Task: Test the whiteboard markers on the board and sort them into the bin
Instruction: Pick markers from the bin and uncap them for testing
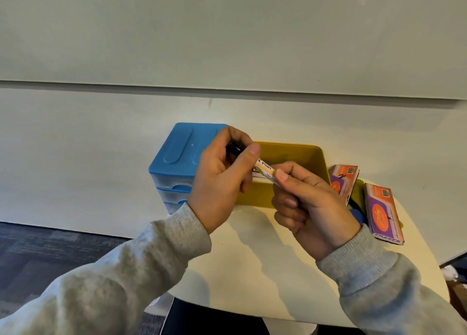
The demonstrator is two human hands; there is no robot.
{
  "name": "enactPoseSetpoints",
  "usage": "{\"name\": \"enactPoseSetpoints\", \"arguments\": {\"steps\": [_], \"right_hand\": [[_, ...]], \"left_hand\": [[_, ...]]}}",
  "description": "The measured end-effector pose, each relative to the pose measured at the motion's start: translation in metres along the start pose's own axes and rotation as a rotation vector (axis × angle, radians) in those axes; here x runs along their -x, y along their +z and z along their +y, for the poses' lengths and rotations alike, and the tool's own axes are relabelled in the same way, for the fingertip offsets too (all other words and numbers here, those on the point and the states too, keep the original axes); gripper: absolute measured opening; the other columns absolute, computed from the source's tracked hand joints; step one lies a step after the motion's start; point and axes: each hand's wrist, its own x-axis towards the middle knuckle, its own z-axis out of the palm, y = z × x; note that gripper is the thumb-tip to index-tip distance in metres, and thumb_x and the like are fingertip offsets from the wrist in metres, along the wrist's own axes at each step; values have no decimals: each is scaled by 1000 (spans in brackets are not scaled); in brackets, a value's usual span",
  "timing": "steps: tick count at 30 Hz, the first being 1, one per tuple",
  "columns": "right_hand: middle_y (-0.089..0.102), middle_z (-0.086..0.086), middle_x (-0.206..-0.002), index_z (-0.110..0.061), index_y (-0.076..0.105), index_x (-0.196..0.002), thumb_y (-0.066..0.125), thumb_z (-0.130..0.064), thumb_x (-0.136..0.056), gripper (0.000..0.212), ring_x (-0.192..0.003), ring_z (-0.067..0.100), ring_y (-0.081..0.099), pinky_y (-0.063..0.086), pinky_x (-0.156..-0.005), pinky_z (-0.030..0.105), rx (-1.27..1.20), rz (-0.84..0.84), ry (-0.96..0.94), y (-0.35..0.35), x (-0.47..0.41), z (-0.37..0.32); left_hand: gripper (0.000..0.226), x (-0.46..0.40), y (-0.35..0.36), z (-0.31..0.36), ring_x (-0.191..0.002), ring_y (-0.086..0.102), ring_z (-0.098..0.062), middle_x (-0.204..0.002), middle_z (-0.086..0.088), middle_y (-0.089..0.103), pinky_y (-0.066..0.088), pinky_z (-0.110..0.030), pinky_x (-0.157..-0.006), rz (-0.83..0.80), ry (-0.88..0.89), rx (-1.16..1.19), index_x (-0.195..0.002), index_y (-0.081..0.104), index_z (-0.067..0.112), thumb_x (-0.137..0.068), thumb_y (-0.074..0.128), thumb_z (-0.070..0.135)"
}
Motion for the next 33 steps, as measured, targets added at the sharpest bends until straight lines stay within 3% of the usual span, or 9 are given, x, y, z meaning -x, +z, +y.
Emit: {"name": "enactPoseSetpoints", "arguments": {"steps": [2, 7, 13, 16, 20, 25, 27, 30, 33], "right_hand": [[30, 3, -58, -13, 66, -86, 61, -23, -91, 12, -49, 15, 15, 11, -46, 25, 89, 3, -66, 4, -5, 7], [41, 11, -61, -1, 63, -94, 58, -24, -99, 24, -51, 17, 36, 29, -44, 21, 496, -55, -271, 15, -24, 40], [59, -3, -99, -20, 70, -105, 66, -28, -93, 15, -93, 16, 55, 46, -80, 29, 1238, -92, -273, 7, -48, 115], [57, -1, -111, -23, 70, -113, 58, -41, -89, 32, -105, 26, 54, 47, -88, 37, 1487, -66, -269, -2, -47, 148], [51, 0, -116, -27, 66, -116, 48, -44, -90, 36, -105, 26, 49, 42, -86, 38, 1642, -33, -286, -6, -41, 160], [51, 1, -117, -25, 64, -116, 49, -43, -89, 36, -105, 26, 48, 40, -85, 38, 1656, -8, -297, -5, -42, 162], [49, 1, -118, -26, 63, -116, 52, -41, -89, 33, -106, 25, 46, 40, -85, 38, 1680, -1, -290, -5, -42, 163], [51, 2, -119, -25, 62, -118, 53, -40, -89, 33, -107, 27, 46, 39, -85, 39, 1688, 11, -292, -2, -43, 163], [49, 1, -124, -28, 60, -122, 50, -41, -92, 35, -111, 26, 45, 41, -88, 39, 1719, 3, -254, -1, -45, 163]], "left_hand": [[26, 8, -6, -5, -61, 53, -20, -68, -2, 56, 48, -32, -62, -39, -86, 179, -108, 60, 4, -90, 60, 24], [21, 37, -33, -9, -68, 60, -16, -75, 2, 63, 53, -25, -68, 59, -128, -45, -112, 63, 2, -100, 53, 16], [23, 59, -89, -24, -68, 60, -14, -79, 5, 64, 53, -27, -62, 104, -102, -352, -103, 61, 15, -100, 54, 37], [36, 72, -118, -39, -64, 56, -28, -72, -9, 58, 49, -44, -60, -51, -28, -611, -91, 56, 7, -97, 45, 40], [25, 90, -157, -68, -47, 41, -17, -53, 2, 44, 36, -30, -48, -286, -17, -838, -76, 43, 23, -94, 46, 40], [27, 120, -214, -127, -46, 31, -15, -48, -4, 43, 28, -29, -47, -116, -304, -889, -68, 44, 18, -85, 46, 39], [33, 133, -236, -163, -52, 44, -20, -58, -10, 56, 33, -29, -50, -11, -552, -913, -77, 56, 9, -89, 52, 39], [26, 145, -258, -214, -77, 66, -30, -85, -13, 69, 47, -32, -61, -222, -953, -987, -96, 64, 8, -95, 58, 34], [27, 144, -258, -250, -84, 67, -32, -97, -16, 68, 49, -30, -64, -434, -1114, -1055, -103, 61, 10, -97, 55, 36]]}}
